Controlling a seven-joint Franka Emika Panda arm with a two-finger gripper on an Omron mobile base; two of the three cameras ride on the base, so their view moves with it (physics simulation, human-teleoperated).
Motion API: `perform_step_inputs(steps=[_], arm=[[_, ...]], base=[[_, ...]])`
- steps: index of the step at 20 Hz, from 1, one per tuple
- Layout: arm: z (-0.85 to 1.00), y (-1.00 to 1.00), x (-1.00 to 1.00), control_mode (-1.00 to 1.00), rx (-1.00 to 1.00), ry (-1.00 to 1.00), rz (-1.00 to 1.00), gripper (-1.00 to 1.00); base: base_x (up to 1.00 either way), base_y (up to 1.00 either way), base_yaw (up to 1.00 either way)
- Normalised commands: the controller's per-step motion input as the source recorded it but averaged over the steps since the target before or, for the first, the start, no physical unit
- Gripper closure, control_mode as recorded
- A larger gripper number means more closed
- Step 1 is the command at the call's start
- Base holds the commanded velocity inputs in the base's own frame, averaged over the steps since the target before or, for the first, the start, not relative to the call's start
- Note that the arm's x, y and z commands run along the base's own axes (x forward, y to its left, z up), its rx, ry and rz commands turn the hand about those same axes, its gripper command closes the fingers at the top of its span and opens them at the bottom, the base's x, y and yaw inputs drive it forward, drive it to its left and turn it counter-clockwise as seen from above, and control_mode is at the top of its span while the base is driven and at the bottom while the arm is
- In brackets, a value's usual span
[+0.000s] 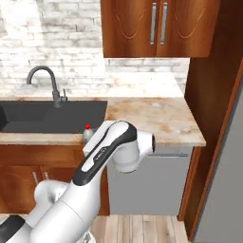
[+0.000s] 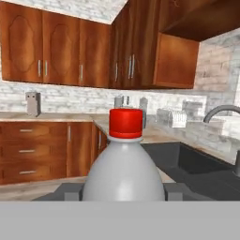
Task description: Take the bottled waters from the counter and place them in the freezer to freeze. Close the freezer door after placing the bottles.
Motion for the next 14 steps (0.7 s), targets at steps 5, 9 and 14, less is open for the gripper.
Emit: perform_step_inputs(steps=[5, 9, 14], arm=[[0.00, 0.00, 0.00, 1.00, 0.00, 0.00, 0.00, 1.00], [0.00, 0.00, 0.00, 1.00, 0.00, 0.00, 0.00, 1.00], [0.00, 0.00, 0.00, 1.00, 0.00, 0.00, 0.00, 1.00]], base=[[-0.32, -0.19, -0.79], [-0.01, -0.01, -0.94], [0.05, -0.08, -0.86]])
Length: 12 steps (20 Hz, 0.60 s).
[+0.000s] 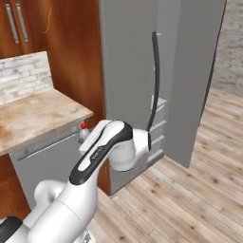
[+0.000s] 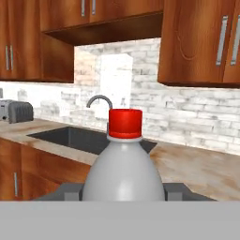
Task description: Take the bottled waters from the counter and place them in the freezer to freeze. Close the freezer door after placing the bottles.
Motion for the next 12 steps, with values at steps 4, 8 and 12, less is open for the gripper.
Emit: perform_step_inputs(steps=[4, 8, 12], arm=[[0.00, 0.00, 0.00, 1.00, 0.00, 0.00, 0.00, 1.00], [0.00, 0.00, 0.00, 1.00, 0.00, 0.00, 0.00, 1.00], [0.00, 0.00, 0.00, 1.00, 0.00, 0.00, 0.00, 1.00]], base=[[0.10, -0.57, -0.42], [0.61, -0.23, -0.10], [0.75, -0.06, 0.07]])
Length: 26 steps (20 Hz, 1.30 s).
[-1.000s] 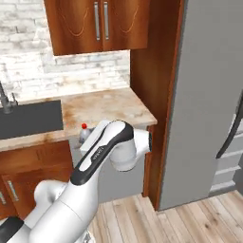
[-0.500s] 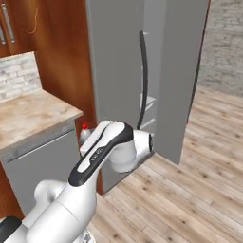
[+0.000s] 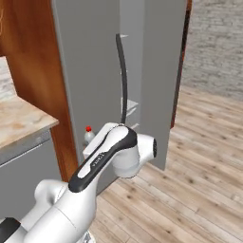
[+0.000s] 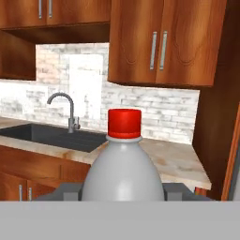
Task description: Take the bottled waters from the counter and place them in the freezer to freeze. Close the freezer door after placing the bottles.
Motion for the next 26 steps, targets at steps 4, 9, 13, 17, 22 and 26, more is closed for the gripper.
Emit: perform_step_inputs(steps=[4, 9, 13, 17, 22, 26], arm=[[0.00, 0.00, 0.00, 1.00, 0.00, 0.00, 0.00, 1.00], [0.00, 0.00, 0.00, 1.00, 0.00, 0.00, 0.00, 1.00], [0.00, 0.00, 0.00, 1.00, 0.00, 0.00, 0.00, 1.00], [0.00, 0.00, 0.00, 1.00, 0.00, 0.00, 0.00, 1.00], [0.00, 0.00, 0.00, 1.00, 0.00, 0.00, 0.00, 1.00], [0.00, 0.00, 0.00, 1.00, 0.00, 0.00, 0.00, 1.00]], base=[[0.80, -0.26, 0.15], [0.77, -0.47, 0.32], [0.72, -0.34, 0.29], [0.67, -0.25, 0.33], [0.18, 0.00, 0.31], [0.20, 0.00, 0.34]])
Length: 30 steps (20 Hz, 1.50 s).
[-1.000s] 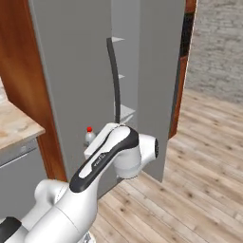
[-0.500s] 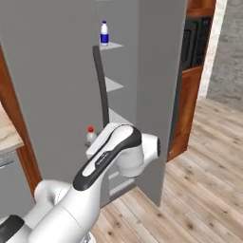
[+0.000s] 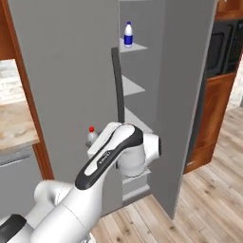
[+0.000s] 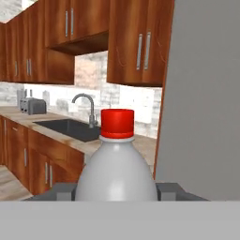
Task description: Take the bottled waters from the counter and place them in the freezer to freeze. Close the freezer door after placing the bottles.
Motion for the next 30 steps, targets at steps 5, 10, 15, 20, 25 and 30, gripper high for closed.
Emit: perform_step_inputs(steps=[5, 10, 15, 20, 25, 30], arm=[[0.00, 0.00, 0.00, 1.00, 0.00, 0.00, 0.00, 1.00], [0.00, 0.00, 0.00, 1.00, 0.00, 0.00, 0.00, 1.00], [0.00, 0.00, 0.00, 1.00, 0.00, 0.00, 0.00, 1.00], [0.00, 0.00, 0.00, 1.00, 0.00, 0.00, 0.00, 1.00], [0.00, 0.00, 0.00, 1.00, 0.00, 0.00, 0.00, 1.00], [0.00, 0.00, 0.00, 1.00, 0.00, 0.00, 0.00, 1.00]], base=[[0.02, 0.00, 0.42], [0.00, -0.32, 0.46], [0.00, -0.17, 0.49], [-0.15, -0.04, 0.57], [-0.33, -0.16, 0.39], [-0.23, -0.09, 0.01]])
